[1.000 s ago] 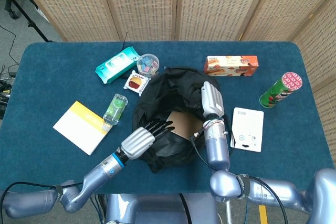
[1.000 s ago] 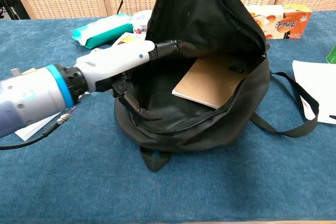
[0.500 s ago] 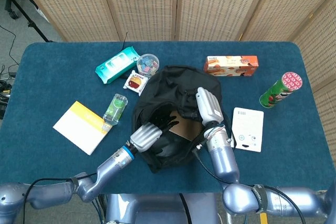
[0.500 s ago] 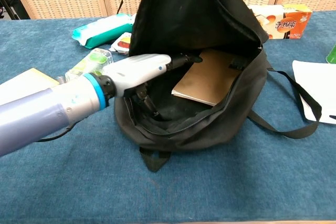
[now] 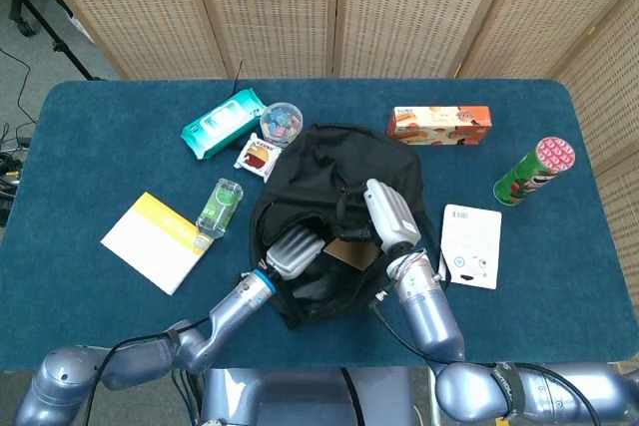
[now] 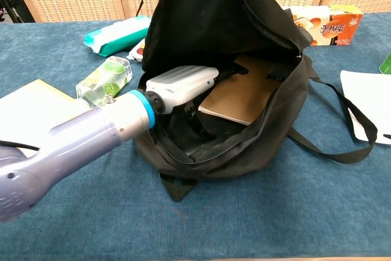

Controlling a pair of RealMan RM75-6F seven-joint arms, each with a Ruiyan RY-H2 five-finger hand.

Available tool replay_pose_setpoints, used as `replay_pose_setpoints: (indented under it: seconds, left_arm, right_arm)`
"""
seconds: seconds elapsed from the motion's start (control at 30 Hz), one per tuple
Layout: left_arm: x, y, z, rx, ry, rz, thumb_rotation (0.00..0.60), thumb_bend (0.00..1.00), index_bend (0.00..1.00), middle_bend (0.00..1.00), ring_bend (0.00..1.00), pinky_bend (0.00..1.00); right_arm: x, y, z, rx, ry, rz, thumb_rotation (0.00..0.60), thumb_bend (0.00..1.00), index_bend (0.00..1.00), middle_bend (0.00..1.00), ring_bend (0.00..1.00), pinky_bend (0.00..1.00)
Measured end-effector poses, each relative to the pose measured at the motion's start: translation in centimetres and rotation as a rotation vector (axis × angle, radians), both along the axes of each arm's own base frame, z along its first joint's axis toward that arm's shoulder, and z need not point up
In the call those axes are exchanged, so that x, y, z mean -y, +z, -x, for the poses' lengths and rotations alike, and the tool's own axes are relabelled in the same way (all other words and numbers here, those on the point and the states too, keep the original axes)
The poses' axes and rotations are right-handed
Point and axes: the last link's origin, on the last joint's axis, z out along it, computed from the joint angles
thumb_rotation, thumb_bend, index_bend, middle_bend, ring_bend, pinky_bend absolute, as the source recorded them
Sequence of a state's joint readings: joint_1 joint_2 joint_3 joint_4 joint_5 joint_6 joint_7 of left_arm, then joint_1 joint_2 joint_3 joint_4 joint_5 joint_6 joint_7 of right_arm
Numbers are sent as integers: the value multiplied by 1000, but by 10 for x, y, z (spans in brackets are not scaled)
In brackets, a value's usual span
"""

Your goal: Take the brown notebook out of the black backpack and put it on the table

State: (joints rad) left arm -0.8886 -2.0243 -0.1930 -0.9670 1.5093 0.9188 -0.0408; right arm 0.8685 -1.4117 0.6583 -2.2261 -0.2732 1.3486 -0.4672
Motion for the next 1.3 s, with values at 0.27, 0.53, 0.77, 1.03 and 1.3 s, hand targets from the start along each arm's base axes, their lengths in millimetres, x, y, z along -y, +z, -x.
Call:
replay_pose_setpoints:
  seconds: [0.27, 0.53, 0.77, 1.03, 1.3]
  left_arm:
    - [-10, -9, -10, -31, -5, -28, 600, 177, 89, 0, 0, 0]
    - [-16, -17, -16, -50, 5, -38, 600, 180, 94, 0, 0, 0]
    - [-20, -24, -20, -60, 11, -58, 600, 339, 106, 0, 0, 0]
    - [-25, -27, -22, -75, 14, -77, 600, 476, 107, 0, 0, 0]
    - [-25, -28, -25, -69, 16, -87, 600, 476, 236, 31, 19, 84]
  right_arm:
    - [-1, 4, 0, 13, -1, -5, 600, 440, 681, 572, 306, 310]
    - [-2, 5, -1, 18, 5, -12, 600, 440, 681, 572, 307, 310]
    - [-2, 9, 0, 18, 1, -8, 600, 440, 681, 572, 307, 310]
    - [0, 13, 3, 25, -6, -9, 600, 440, 681, 572, 307, 310]
    - [1, 16, 4, 33, -8, -3, 600, 441, 685, 577, 309, 310]
